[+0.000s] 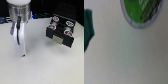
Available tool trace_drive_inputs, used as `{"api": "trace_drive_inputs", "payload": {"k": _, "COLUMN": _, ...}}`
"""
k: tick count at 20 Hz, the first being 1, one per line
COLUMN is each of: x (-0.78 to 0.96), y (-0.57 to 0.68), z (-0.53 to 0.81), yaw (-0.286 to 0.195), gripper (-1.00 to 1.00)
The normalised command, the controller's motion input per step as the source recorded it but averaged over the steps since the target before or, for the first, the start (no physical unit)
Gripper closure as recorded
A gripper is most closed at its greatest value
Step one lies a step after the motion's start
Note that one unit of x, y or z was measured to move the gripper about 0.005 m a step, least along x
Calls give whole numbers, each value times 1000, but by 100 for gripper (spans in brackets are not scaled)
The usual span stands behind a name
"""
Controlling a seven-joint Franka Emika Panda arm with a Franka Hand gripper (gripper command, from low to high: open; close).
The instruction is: Open the kcup holder, insert the kcup into the holder, and close the kcup holder
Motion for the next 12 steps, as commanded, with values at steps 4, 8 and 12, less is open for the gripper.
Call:
{"api": "trace_drive_inputs", "payload": {"k": 4, "x": -89, "y": -125, "z": -292, "yaw": -204, "gripper": -100}}
{"api": "trace_drive_inputs", "payload": {"k": 8, "x": -128, "y": -29, "z": -252, "yaw": -152, "gripper": -100}}
{"api": "trace_drive_inputs", "payload": {"k": 12, "x": -89, "y": 34, "z": 15, "yaw": -35, "gripper": -100}}
